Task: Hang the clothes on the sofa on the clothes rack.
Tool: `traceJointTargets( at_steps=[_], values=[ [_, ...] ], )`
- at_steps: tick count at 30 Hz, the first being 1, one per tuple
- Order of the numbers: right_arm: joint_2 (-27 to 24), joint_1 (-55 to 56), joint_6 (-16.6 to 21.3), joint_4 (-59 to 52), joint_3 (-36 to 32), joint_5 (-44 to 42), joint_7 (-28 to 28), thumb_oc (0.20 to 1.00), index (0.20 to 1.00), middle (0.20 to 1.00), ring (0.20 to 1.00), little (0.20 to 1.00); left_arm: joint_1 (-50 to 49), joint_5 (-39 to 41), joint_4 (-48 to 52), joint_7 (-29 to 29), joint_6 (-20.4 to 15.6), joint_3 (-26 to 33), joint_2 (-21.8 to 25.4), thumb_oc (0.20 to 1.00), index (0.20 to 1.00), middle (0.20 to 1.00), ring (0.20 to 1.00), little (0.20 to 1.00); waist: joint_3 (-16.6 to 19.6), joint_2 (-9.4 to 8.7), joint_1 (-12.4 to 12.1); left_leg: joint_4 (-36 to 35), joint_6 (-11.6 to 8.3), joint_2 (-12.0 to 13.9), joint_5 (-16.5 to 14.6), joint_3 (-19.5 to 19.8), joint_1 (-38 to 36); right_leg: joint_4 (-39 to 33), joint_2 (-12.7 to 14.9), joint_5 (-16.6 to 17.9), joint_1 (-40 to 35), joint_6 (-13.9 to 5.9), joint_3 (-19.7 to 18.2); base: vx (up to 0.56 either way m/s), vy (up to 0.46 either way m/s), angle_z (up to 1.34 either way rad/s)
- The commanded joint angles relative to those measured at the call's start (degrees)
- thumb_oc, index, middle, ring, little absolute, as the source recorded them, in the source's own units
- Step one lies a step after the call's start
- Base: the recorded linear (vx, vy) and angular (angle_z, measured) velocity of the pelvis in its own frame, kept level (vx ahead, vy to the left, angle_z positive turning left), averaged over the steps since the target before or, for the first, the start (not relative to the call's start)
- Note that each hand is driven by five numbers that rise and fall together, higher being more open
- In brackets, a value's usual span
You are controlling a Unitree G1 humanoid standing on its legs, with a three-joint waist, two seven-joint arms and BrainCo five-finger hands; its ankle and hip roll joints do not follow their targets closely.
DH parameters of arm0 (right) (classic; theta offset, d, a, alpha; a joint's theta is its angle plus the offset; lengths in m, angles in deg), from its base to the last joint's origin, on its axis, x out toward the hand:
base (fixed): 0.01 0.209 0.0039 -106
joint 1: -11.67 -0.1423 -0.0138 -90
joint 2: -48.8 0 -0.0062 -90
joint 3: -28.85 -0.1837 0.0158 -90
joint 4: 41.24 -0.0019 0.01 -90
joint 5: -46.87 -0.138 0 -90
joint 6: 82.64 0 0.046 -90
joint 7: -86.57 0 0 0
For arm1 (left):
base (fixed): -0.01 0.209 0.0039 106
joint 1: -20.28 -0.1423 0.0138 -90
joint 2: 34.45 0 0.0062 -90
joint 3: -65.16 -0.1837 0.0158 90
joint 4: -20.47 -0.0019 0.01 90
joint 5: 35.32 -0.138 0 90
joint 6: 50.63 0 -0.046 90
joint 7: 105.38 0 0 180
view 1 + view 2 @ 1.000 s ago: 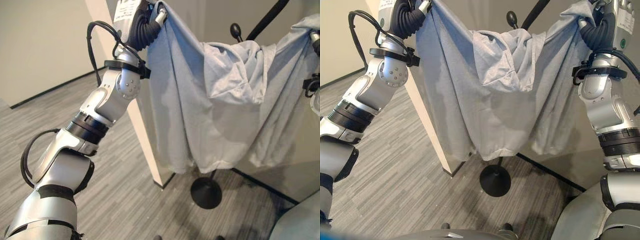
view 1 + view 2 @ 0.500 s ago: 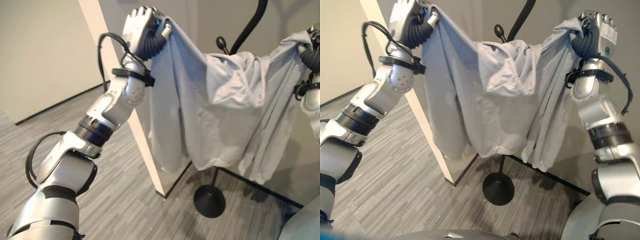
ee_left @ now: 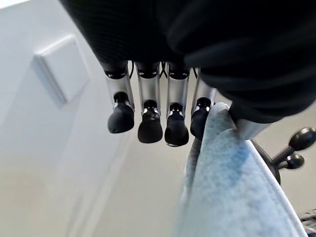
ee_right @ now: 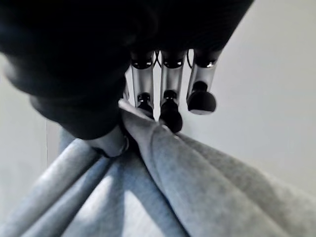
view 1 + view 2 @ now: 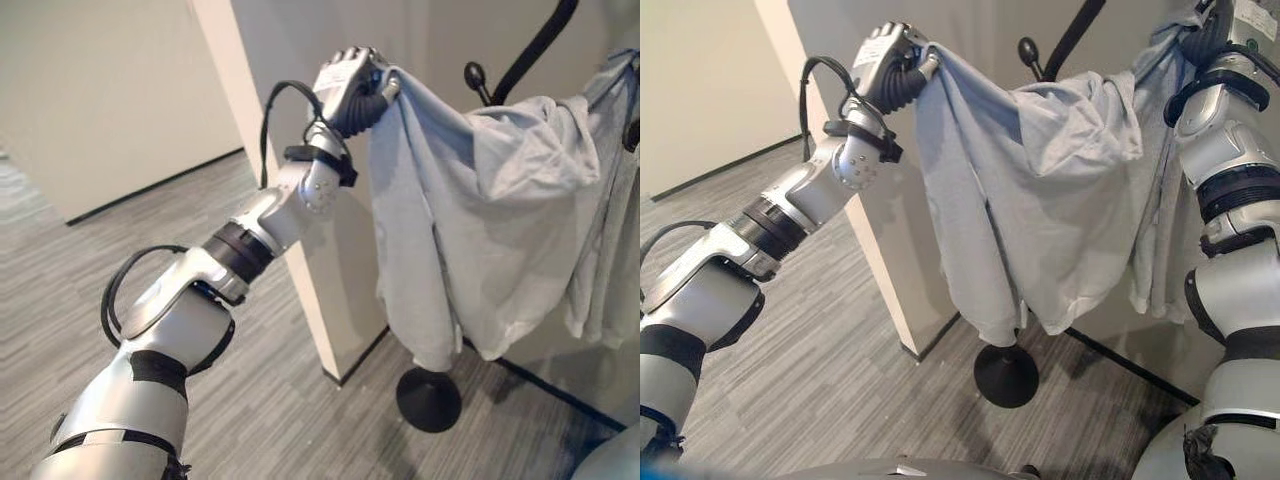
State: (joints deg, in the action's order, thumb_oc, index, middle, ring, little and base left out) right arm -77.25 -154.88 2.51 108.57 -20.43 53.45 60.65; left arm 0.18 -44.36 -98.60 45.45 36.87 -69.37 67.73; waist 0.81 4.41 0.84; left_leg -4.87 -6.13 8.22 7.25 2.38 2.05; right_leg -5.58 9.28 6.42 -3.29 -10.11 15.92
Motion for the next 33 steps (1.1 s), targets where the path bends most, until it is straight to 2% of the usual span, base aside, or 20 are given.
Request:
traceJointTargets(
  at_steps=[1, 11, 18, 26, 33],
  values=[
    [-1.7, -11.7, 1.2, 2.3, 4.6, -1.2, -0.1, 0.2, 0.2, 0.2, 0.2, 0.2, 7.7, 2.2, -0.1, -1.7, -1.1, 1.8, 1.5, 0.2, 0.2, 0.2, 0.2, 0.2, -2.6, -4.11, -2.0, -0.1, -3.45, -1.0, -3.7, -3.1, -1.3, 0.6, -1.1, -6.3, -1.9, -1.86, 2.2, 0.01, -0.033, 0.03],
    [2.4, -13.5, 1.3, 11.6, 10.4, 2.1, 4.8, 0.2, 0.2, 0.2, 0.2, 0.2, 6.3, 1.6, -2.7, -1.5, -1.5, 0.4, -1.7, 0.2, 0.2, 0.2, 0.2, 0.2, -3.3, -4.02, -4.5, -0.1, -3.92, -1.7, -2.5, -0.1, 0.8, 0.6, -1.4, -6.8, -1.9, -1.46, 5.0, 0.01, -0.03, 0.18],
    [3.8, -10.0, 0.3, 16.3, 10.8, 5.0, 9.7, 0.2, 0.2, 0.2, 0.2, 0.2, 5.4, 0.3, -2.2, -0.4, -1.8, 0.2, -4.9, 0.2, 0.2, 0.2, 0.2, 0.2, -3.6, -3.27, -6.3, -0.1, -4.16, -2.7, -1.9, 2.0, 2.1, 0.6, -1.2, -7.3, -2.4, -1.4, 7.0, 0.01, -0.02, 0.16],
    [5.5, -2.5, 1.4, 17.2, 10.5, 7.9, 15.8, 0.2, 0.2, 0.2, 0.2, 0.2, 2.8, -0.5, -0.6, 1.7, -2.2, 1.6, -5.2, 0.2, 0.2, 0.2, 0.2, 0.2, -4.0, -3.01, -6.7, -0.1, -4.1, -2.9, -2.0, 2.8, 2.3, 0.6, -1.0, -7.5, -2.6, -1.39, 7.9, 0.0, 0.0, 0.02],
    [6.2, 0.8, 2.5, 16.0, 10.0, 7.8, 18.9, 0.2, 0.2, 0.2, 0.2, 0.2, 0.4, -1.8, -1.7, 3.5, -1.7, 1.8, -5.0, 0.2, 0.2, 0.2, 0.2, 0.2, -4.4, -3.0, -6.5, -0.1, -4.01, -2.8, -2.0, 2.5, 2.2, 0.6, -1.0, -7.5, -2.6, -1.37, 7.6, 0.0, 0.0, 0.0]
  ],
)
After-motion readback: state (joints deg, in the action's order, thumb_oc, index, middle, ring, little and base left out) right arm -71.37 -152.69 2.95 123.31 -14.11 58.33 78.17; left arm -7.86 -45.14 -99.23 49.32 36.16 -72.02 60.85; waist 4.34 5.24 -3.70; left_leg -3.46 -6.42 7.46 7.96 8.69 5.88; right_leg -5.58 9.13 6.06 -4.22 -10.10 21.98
